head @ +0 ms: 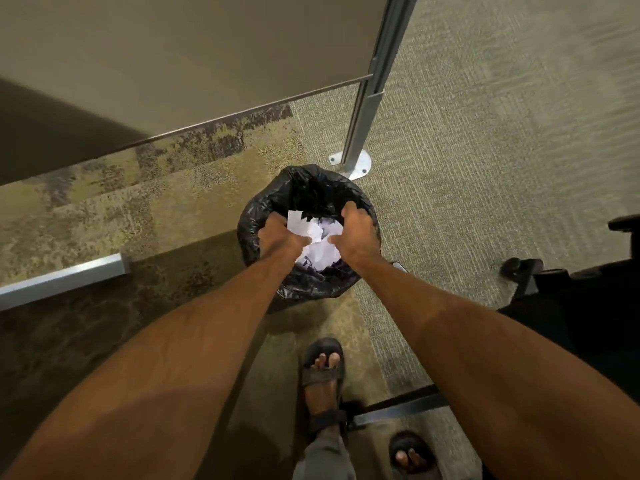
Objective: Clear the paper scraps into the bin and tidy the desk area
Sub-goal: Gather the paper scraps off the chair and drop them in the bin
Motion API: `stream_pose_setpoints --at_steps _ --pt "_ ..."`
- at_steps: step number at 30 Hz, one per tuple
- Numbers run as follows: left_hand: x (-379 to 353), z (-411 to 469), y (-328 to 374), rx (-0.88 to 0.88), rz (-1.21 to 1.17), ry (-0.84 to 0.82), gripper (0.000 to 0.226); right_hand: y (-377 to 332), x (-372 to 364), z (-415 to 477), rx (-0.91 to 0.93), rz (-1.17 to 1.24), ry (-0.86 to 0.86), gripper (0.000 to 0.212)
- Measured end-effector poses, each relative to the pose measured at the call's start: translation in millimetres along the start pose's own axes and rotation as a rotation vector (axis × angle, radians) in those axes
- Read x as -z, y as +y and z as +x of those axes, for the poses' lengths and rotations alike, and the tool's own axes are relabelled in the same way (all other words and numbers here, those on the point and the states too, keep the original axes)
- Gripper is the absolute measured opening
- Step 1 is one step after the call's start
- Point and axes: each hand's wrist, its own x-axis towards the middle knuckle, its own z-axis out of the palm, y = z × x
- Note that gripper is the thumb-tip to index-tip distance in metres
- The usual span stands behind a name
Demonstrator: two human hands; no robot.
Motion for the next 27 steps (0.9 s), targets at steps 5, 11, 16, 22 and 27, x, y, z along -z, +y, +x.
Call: stream_pose_setpoints --at_steps 5,11,16,22,27 --pt "2.8 -9.8 -4.0 -0.05 0.087 -0.018 0.051 2.3 8.5 -7.2 -0.014 0.006 0.003 0.05" --pt "12.6 -51.9 3.1 -0.331 0.155 -0.026 0.039 3.5 27.8 -35.3 0.086 -0.06 0.025 0.042" --pt "13.5 -110.8 24.6 -0.493 0.169 -0.03 0.041 8.0 66.3 -77.7 0.222 -0.187 0.172 0.04" --pt "2.0 -183.0 55.5 -0.643 0.132 -0.03 0.038 39.0 125.5 -127.2 0.248 -0.214 0.3 0.031" --pt "-8.7 -243.9 78.4 -0.757 0.09 -0.011 0.054 61.9 168.2 -169.3 0.287 -0.236 0.423 0.036"
